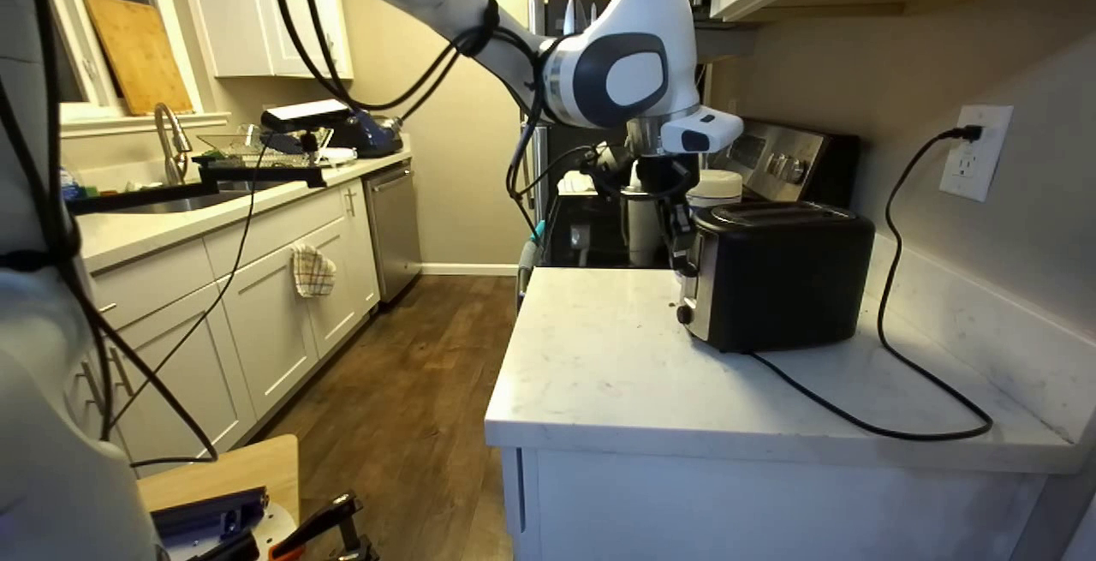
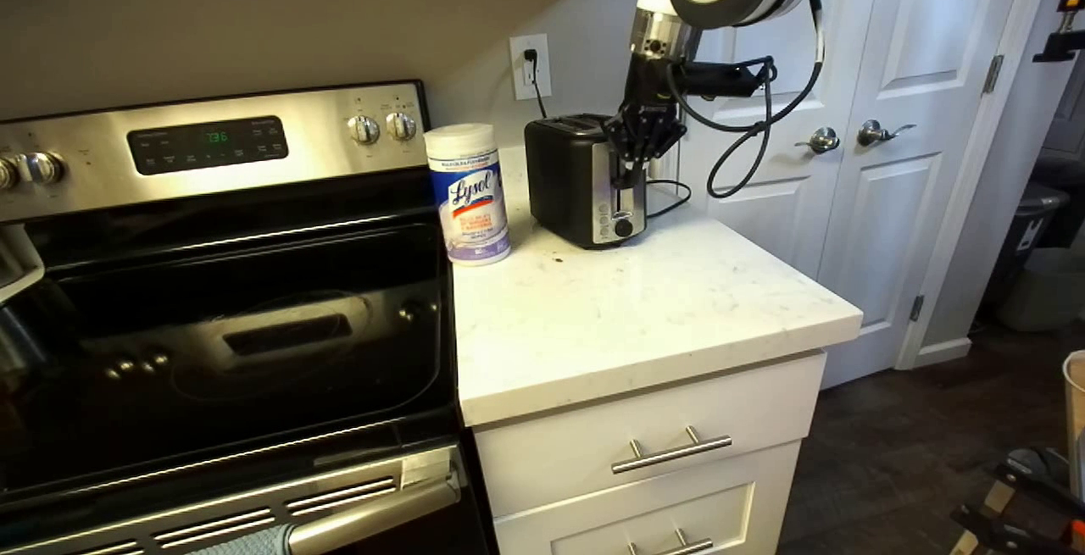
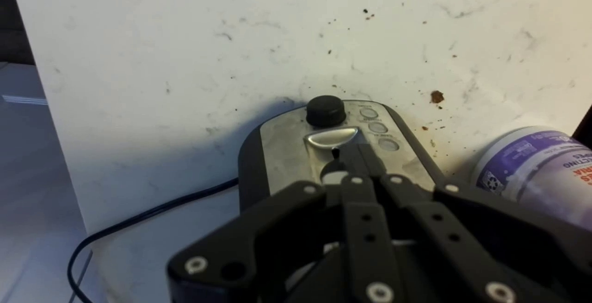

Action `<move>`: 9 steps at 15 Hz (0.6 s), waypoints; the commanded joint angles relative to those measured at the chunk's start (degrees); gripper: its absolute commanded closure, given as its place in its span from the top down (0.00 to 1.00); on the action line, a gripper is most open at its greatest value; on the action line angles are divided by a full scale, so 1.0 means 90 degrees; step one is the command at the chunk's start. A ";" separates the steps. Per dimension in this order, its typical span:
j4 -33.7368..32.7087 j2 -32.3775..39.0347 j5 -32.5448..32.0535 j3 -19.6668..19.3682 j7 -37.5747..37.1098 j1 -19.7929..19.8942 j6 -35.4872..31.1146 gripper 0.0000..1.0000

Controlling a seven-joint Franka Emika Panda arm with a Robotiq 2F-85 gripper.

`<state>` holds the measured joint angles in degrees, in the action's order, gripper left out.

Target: Push the lever on the toaster downwards.

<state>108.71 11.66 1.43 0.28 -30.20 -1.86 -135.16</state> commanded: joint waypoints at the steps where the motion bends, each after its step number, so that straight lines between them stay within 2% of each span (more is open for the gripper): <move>1: -0.0006 0.0324 0.0117 -0.0088 0.0163 -0.0021 -0.0252 0.00; 9: 0.0104 0.0620 0.0212 -0.0100 0.0210 -0.0026 -0.0420 0.00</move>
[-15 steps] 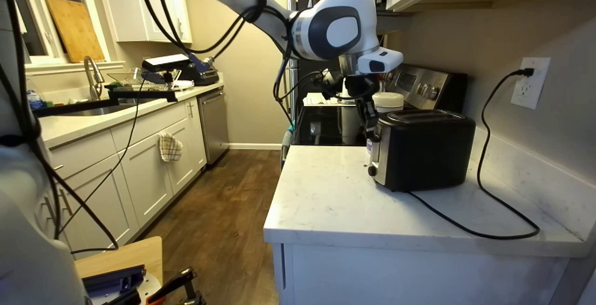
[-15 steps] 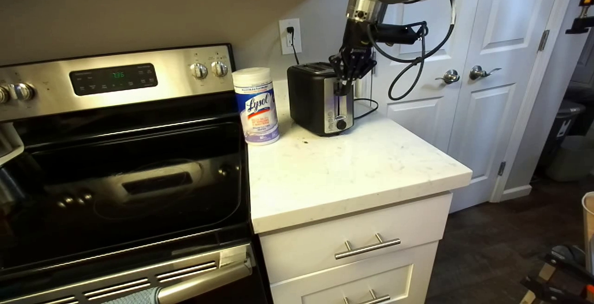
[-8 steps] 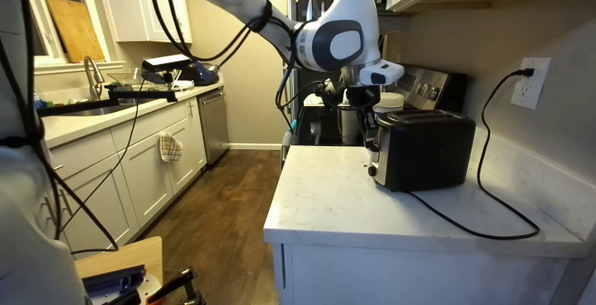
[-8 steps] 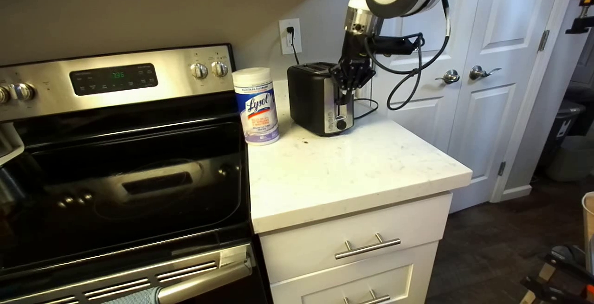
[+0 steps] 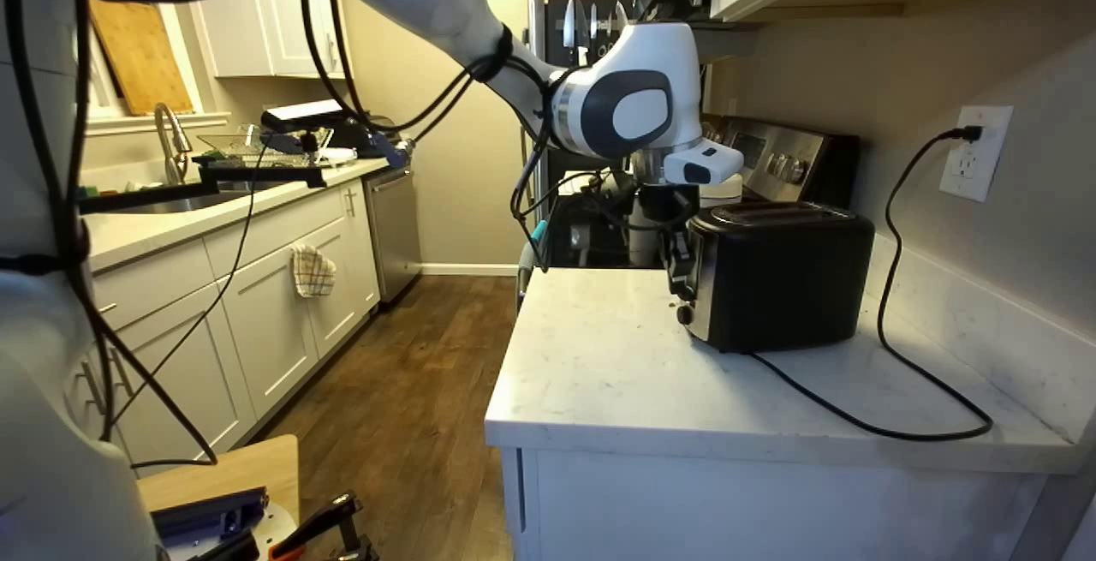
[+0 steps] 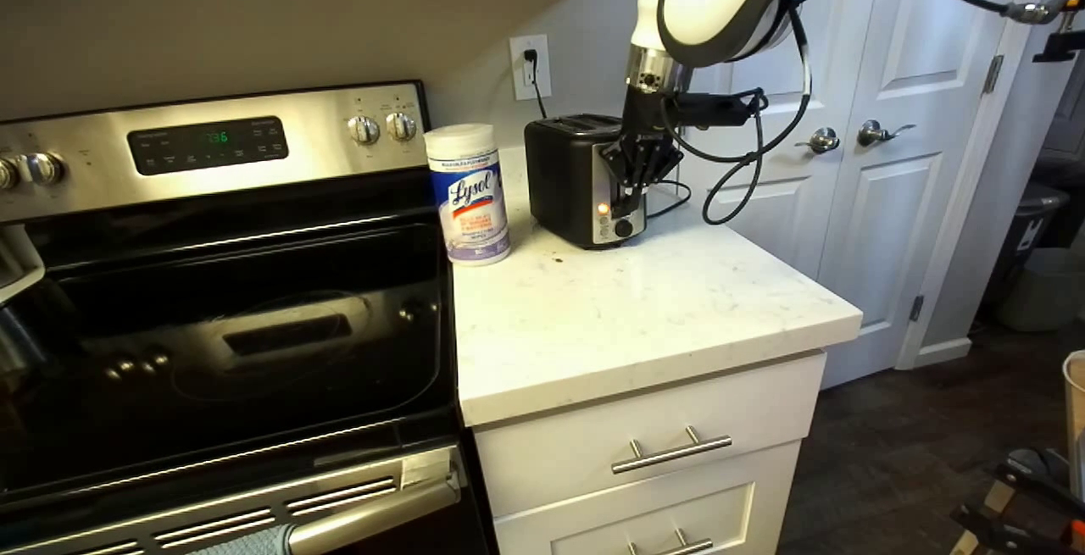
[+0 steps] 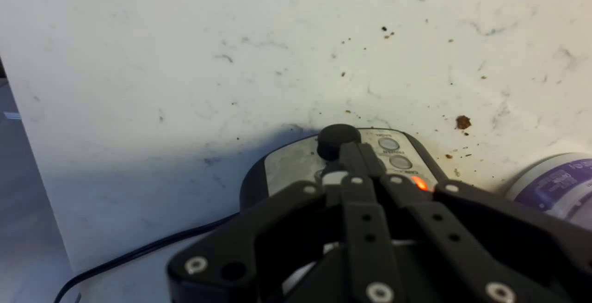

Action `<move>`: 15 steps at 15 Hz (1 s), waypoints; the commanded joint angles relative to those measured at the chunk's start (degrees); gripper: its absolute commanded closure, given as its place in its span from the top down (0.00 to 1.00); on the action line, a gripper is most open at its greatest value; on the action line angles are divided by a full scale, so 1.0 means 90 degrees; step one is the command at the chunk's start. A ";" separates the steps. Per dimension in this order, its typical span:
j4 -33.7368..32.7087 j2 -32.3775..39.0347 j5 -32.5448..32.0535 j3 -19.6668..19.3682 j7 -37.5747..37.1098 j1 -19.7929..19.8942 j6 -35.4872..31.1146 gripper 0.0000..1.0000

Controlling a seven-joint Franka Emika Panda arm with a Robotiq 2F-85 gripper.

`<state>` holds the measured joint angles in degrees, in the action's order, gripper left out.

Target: Push the lever on the toaster downwards.

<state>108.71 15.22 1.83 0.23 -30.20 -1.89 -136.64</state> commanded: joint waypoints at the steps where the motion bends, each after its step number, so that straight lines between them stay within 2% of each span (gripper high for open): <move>1: 0.0115 0.0230 0.0163 -0.0099 0.0210 -0.0021 -0.0254 0.00; 8: 0.0211 0.0358 0.0742 -0.0058 0.0488 0.0072 -0.0232 0.00; 12: 0.0272 0.0074 0.0543 -0.0201 0.0342 0.0020 -0.0292 0.00; 15: 0.0587 -0.0455 0.0388 -0.0277 0.0288 -0.0010 -0.0342 0.00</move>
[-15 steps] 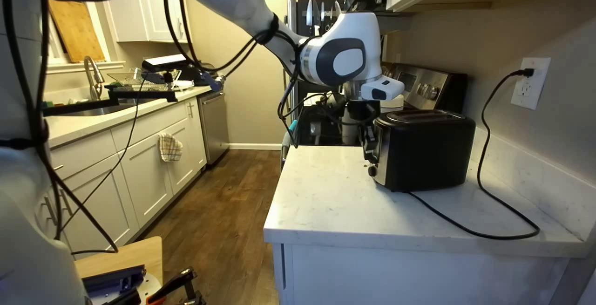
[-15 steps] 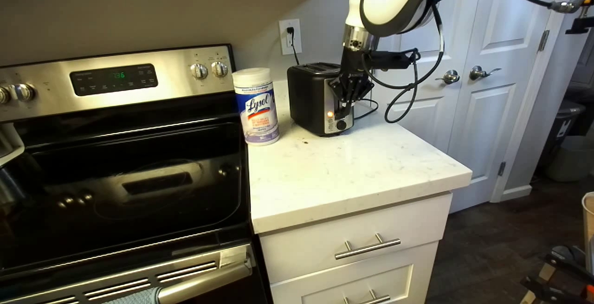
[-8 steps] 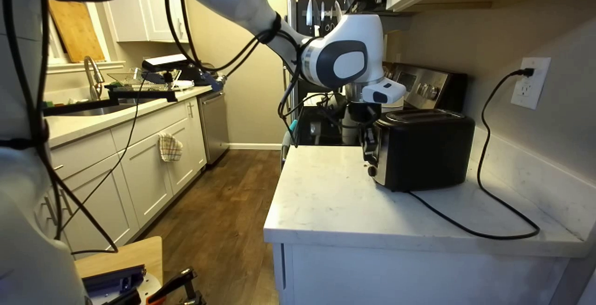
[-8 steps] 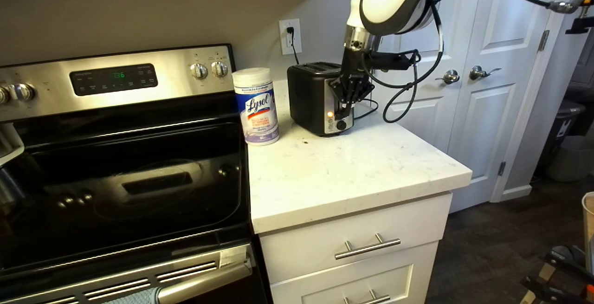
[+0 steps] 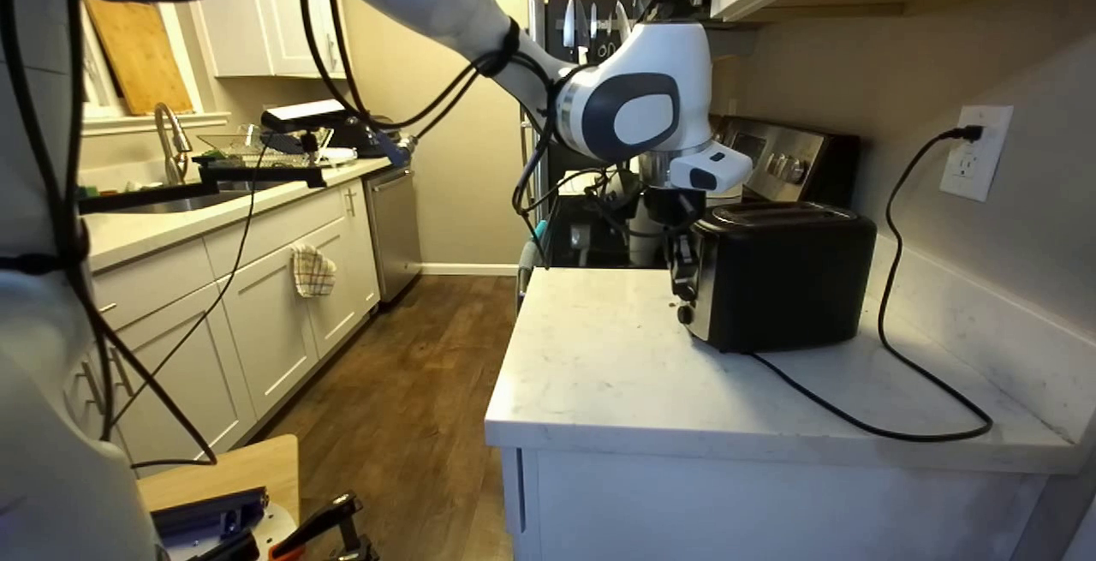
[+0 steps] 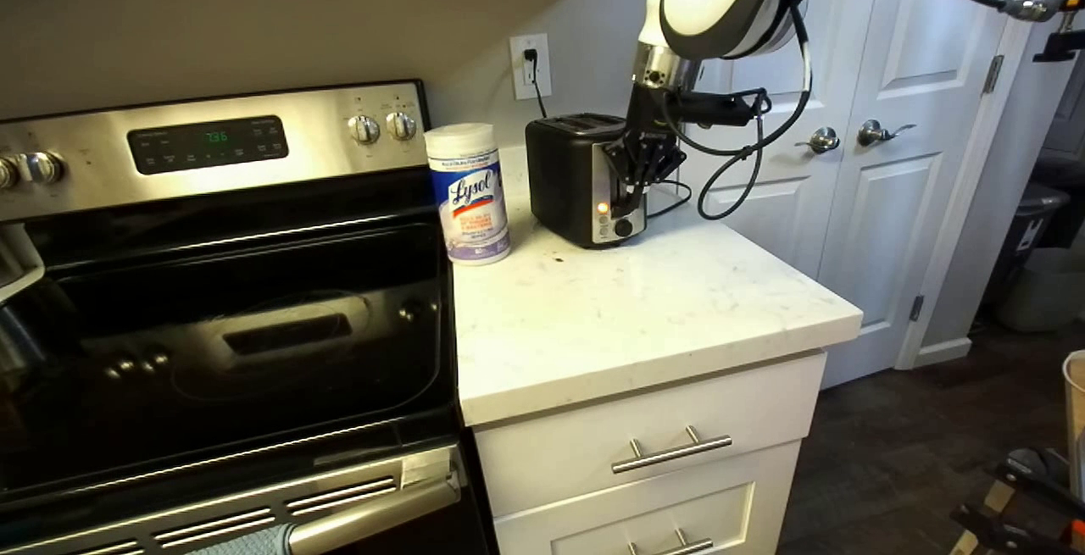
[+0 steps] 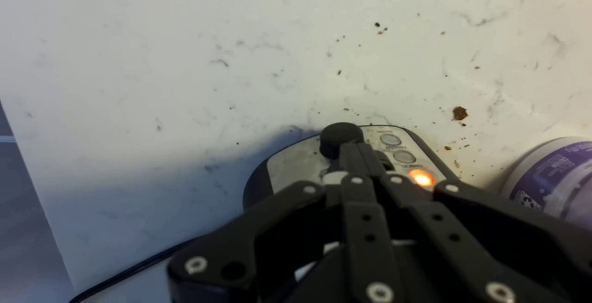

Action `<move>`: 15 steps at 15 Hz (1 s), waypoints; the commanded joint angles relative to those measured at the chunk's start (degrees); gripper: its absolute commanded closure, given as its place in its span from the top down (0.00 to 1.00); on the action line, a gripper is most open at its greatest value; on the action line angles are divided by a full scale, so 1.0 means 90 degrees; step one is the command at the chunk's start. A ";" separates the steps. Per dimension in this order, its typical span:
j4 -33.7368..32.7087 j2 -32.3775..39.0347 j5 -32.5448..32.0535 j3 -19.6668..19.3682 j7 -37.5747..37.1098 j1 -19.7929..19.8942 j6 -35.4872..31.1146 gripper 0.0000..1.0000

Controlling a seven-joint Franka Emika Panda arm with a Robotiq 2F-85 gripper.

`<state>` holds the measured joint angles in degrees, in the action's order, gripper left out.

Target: Push the lever on the toaster downwards.

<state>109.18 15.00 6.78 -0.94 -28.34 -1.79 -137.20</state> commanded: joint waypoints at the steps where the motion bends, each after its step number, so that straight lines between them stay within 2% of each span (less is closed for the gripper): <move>1: 0.0673 -0.0598 -0.0194 -0.0157 0.0090 -0.0024 -0.0307 0.00; 4: 0.1190 -0.1258 -0.0057 -0.0076 0.0180 -0.0033 -0.0051 0.00; 8: 0.2078 -0.2210 -0.0143 0.0323 0.0022 -0.0307 0.0128 0.00; 15: 0.2528 -0.2638 -0.0229 0.1105 -0.0342 -0.0619 0.0203 0.00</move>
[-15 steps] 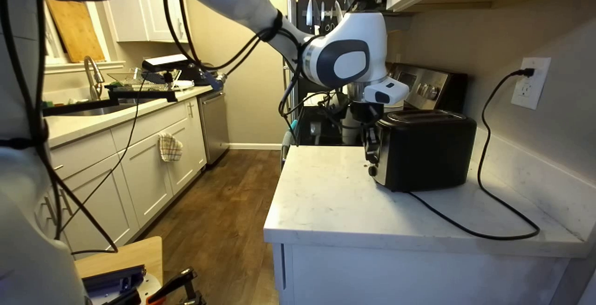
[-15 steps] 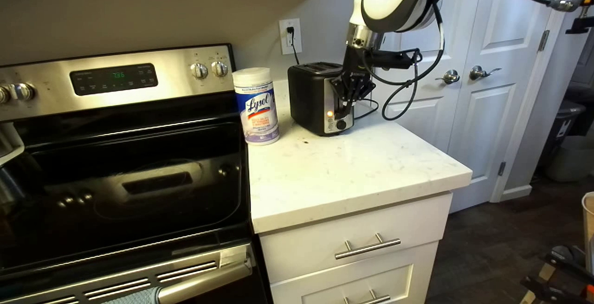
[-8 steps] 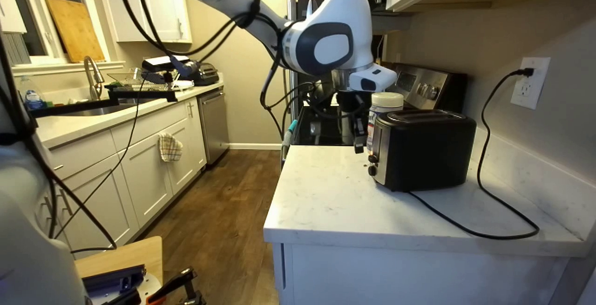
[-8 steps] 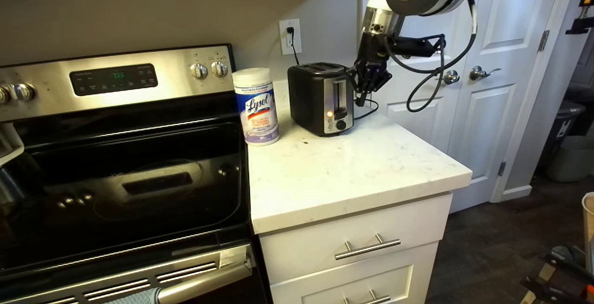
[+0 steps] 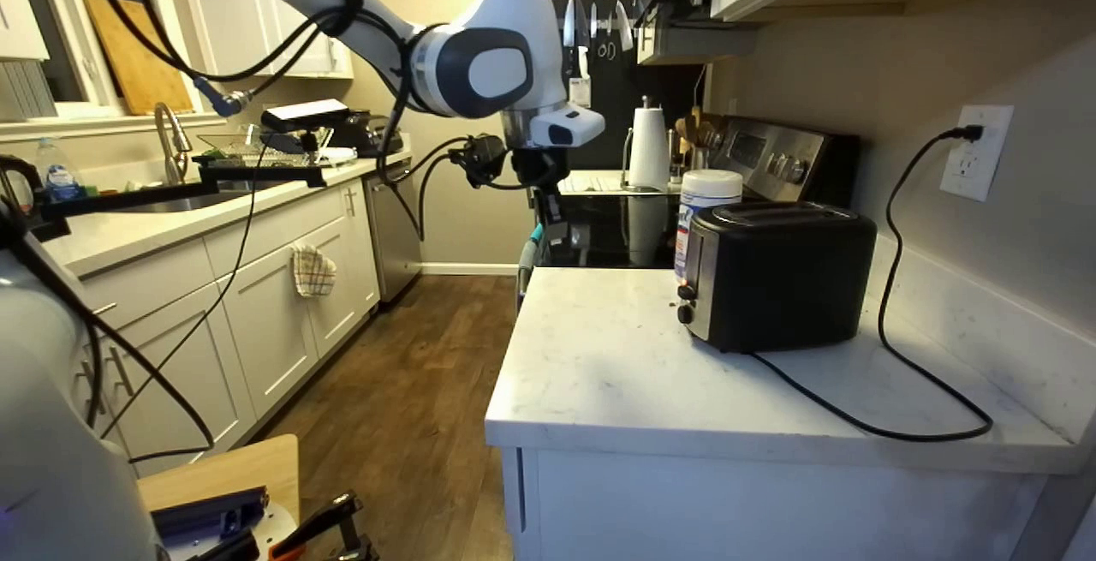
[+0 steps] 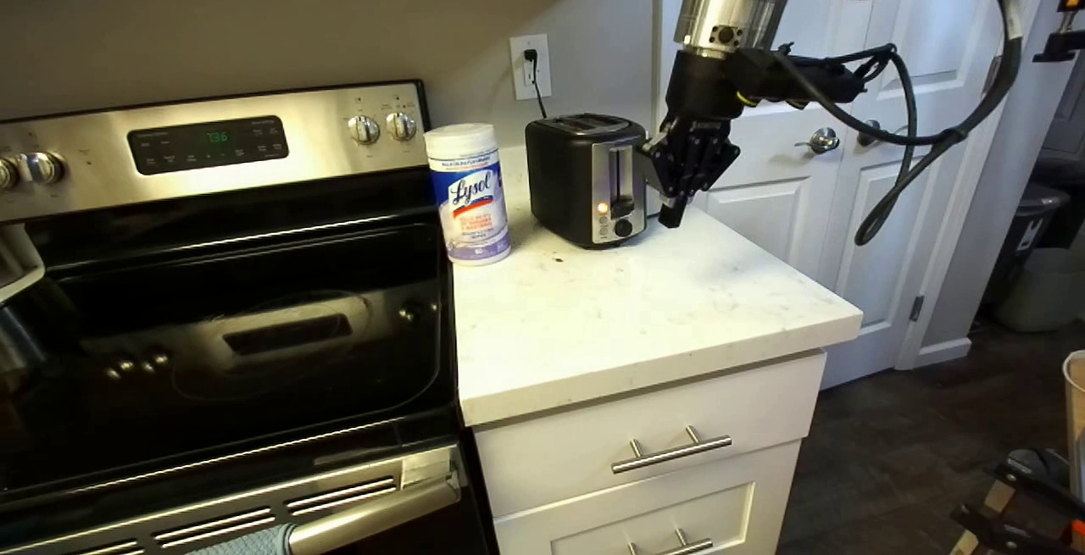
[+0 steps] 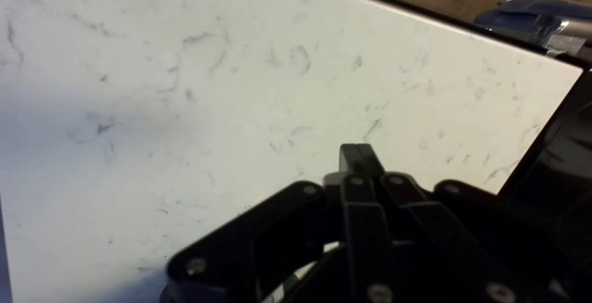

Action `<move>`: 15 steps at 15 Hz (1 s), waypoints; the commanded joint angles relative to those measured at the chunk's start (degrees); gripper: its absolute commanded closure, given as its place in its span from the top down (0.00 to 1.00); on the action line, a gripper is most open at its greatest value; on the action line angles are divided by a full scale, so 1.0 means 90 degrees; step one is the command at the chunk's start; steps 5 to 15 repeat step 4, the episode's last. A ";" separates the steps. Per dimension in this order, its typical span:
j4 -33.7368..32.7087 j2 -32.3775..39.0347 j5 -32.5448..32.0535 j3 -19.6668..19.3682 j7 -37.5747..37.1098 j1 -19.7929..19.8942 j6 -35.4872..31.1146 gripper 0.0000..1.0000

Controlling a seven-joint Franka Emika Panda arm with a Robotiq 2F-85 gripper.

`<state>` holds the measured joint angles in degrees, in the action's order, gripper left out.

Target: Push the lever on the toaster downwards.

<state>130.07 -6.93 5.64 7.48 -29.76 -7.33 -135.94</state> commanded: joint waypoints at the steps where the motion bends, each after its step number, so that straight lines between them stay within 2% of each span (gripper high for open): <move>1: 0.0212 -0.0197 -0.0092 0.0220 -0.0182 -0.0013 0.0071 0.00; 15: 0.0255 -0.0194 -0.0057 0.0293 -0.0103 -0.0025 0.0058 0.00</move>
